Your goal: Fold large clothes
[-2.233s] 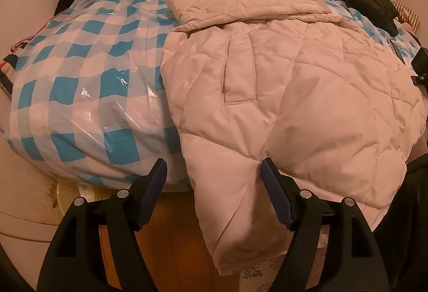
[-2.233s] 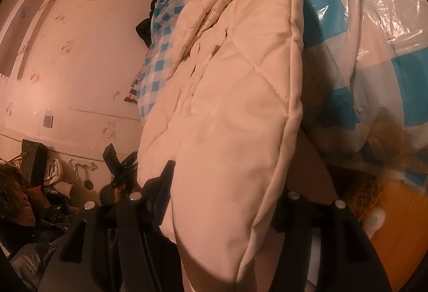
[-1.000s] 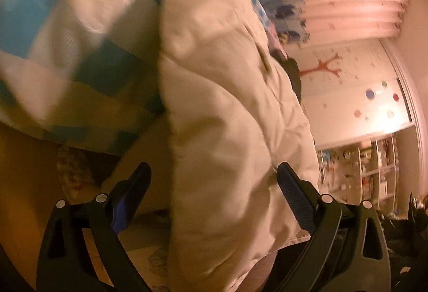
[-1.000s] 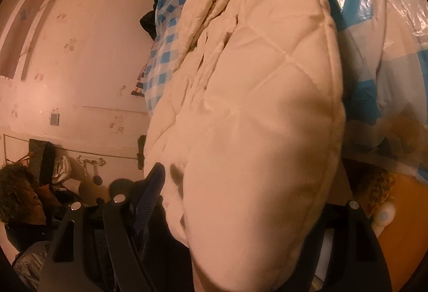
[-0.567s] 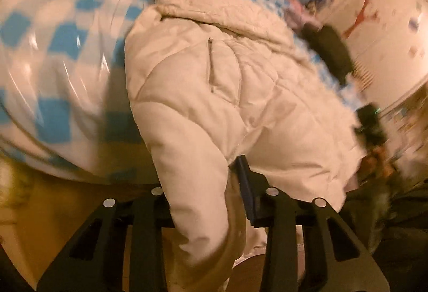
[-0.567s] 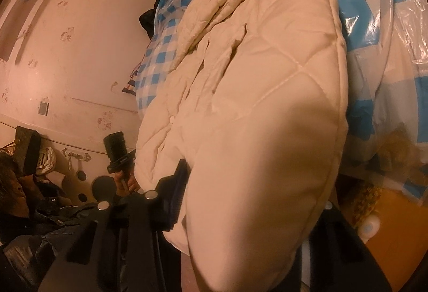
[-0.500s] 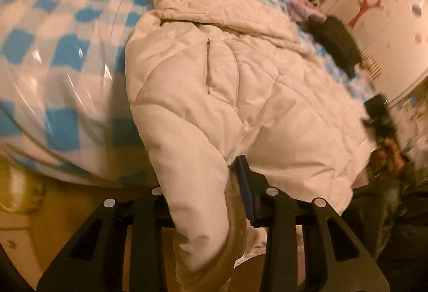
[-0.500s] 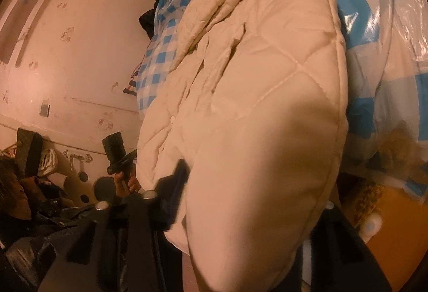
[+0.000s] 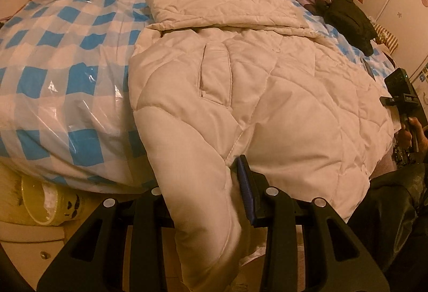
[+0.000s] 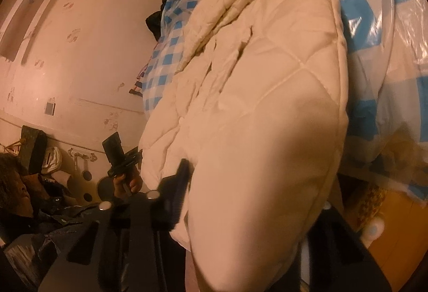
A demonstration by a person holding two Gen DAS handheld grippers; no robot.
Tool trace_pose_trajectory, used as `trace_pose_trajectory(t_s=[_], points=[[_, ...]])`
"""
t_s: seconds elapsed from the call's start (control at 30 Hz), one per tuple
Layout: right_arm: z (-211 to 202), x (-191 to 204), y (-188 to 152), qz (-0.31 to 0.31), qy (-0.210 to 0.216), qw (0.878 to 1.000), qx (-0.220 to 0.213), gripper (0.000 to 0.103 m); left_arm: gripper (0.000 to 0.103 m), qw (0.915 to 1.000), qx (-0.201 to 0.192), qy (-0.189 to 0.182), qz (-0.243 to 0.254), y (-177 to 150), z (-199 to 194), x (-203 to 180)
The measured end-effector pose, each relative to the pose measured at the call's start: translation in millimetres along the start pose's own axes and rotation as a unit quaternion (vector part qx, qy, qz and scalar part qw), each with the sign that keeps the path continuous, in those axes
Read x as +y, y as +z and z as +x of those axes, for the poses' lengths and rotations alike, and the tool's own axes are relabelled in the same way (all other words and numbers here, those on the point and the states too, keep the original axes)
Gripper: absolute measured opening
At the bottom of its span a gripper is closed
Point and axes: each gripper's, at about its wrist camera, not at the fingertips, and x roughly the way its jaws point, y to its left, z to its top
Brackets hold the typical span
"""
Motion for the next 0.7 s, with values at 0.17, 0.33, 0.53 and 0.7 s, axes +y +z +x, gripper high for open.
trace_pose_trajectory(t_s=[0.17, 0.33, 0.53, 0.7], points=[[-7.6, 11.4, 2.8, -0.014, 0.027, 0.999, -0.027, 0.027, 0.029, 0.9999, -0.01, -0.004, -0.005, 3.0, -8.0, -0.7], [-19.3, 33.8, 7.9, -0.029, 0.102, 0.991, -0.082, 0.027, 0.019, 0.9971, -0.037, -0.056, -0.036, 11.4, -30.5, 5.2], [-29.7, 51.7, 5.1, -0.043, 0.184, 0.972, -0.14, 0.027, 0.015, 0.9839, -0.076, -0.134, -0.09, 20.8, -58.8, 18.2], [-43.9, 38.9, -9.6, -0.035, 0.207, 0.963, -0.169, 0.027, 0.015, 0.9727, -0.09, -0.178, -0.118, 15.1, -68.8, 23.6]])
